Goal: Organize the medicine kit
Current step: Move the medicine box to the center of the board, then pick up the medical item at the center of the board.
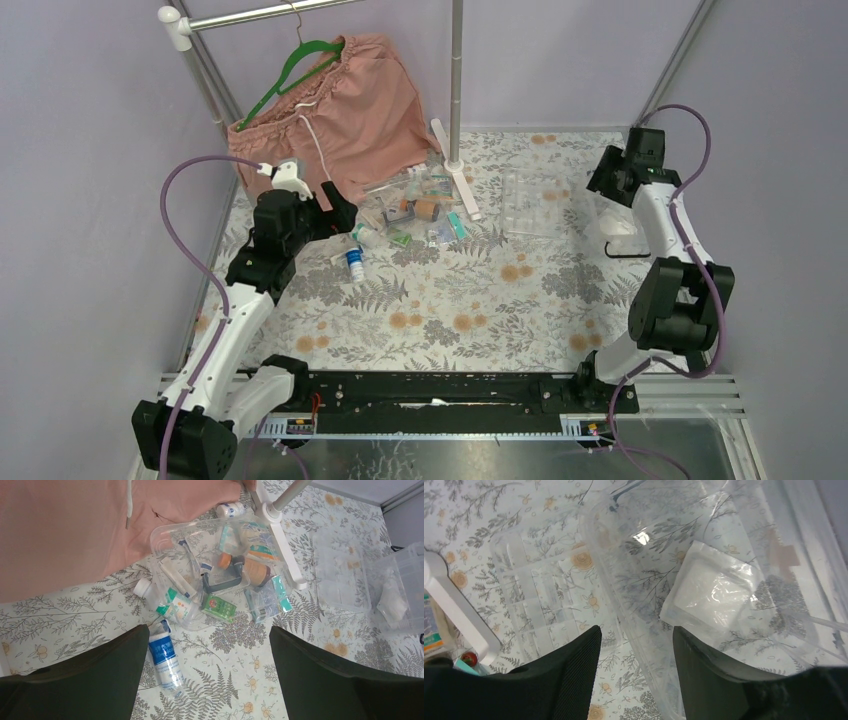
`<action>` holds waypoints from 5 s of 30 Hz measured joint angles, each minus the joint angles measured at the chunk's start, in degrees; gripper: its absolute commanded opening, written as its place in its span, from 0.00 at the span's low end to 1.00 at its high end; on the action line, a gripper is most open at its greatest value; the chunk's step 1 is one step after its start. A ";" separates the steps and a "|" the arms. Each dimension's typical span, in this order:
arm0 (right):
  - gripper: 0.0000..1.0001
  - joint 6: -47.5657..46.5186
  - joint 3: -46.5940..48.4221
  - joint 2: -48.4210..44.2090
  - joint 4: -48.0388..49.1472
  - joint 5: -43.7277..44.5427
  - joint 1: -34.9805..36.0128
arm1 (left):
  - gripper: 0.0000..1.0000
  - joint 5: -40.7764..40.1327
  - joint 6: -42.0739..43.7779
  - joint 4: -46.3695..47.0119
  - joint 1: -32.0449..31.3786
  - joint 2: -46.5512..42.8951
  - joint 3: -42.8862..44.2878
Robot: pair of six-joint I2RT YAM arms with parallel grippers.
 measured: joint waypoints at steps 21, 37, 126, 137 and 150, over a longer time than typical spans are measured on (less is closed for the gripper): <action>0.44 1.57 5.68 11.37 -5.38 2.25 4.28 | 0.99 1.51 -0.02 -0.02 0.31 0.59 0.00; 0.08 1.70 1.73 9.60 -1.90 10.51 4.26 | 0.99 1.75 -0.02 -0.02 0.31 0.59 0.00; 0.71 1.09 -2.16 1.86 2.36 -3.58 45.48 | 0.99 2.56 -0.02 -0.28 0.66 0.74 0.00; 0.67 0.13 0.92 14.99 6.67 -2.51 42.01 | 0.99 2.60 -0.02 -0.46 1.11 1.36 0.00; 0.62 -0.20 4.50 24.39 9.01 -4.90 39.17 | 0.99 3.21 -0.02 -0.48 1.90 2.19 0.00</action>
